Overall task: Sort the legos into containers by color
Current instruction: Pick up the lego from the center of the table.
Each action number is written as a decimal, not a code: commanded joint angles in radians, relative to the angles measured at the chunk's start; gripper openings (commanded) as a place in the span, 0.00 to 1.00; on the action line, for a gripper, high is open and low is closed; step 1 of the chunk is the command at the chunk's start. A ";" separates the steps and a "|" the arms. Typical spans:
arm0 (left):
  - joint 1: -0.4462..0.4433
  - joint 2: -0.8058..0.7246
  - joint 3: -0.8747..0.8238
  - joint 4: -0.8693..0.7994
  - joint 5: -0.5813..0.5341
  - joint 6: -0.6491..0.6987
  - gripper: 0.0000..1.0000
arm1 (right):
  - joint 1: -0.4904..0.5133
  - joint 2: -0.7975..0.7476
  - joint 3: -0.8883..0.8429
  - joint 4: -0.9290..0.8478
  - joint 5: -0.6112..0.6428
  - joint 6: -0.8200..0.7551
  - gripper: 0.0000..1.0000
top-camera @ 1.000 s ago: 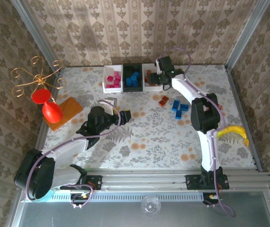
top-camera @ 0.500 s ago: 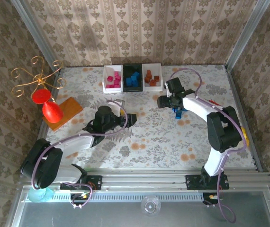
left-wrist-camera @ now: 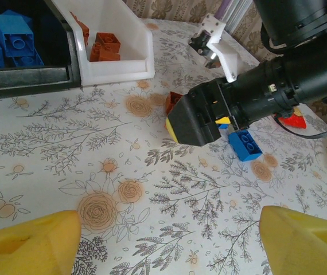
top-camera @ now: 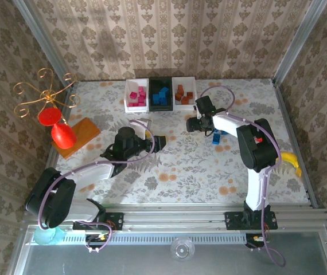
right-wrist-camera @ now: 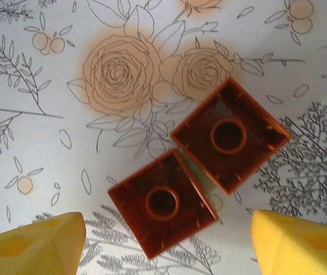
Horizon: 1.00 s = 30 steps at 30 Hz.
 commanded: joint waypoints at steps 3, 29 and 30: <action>-0.006 -0.032 -0.006 0.004 -0.017 0.007 0.82 | 0.016 0.046 0.056 -0.001 -0.039 0.001 0.77; 0.013 -0.018 -0.022 0.034 -0.007 -0.004 0.82 | 0.075 0.161 0.220 -0.097 -0.026 -0.106 0.48; 0.014 -0.017 -0.022 0.034 -0.007 -0.004 0.82 | 0.074 0.161 0.223 -0.099 -0.028 -0.108 0.46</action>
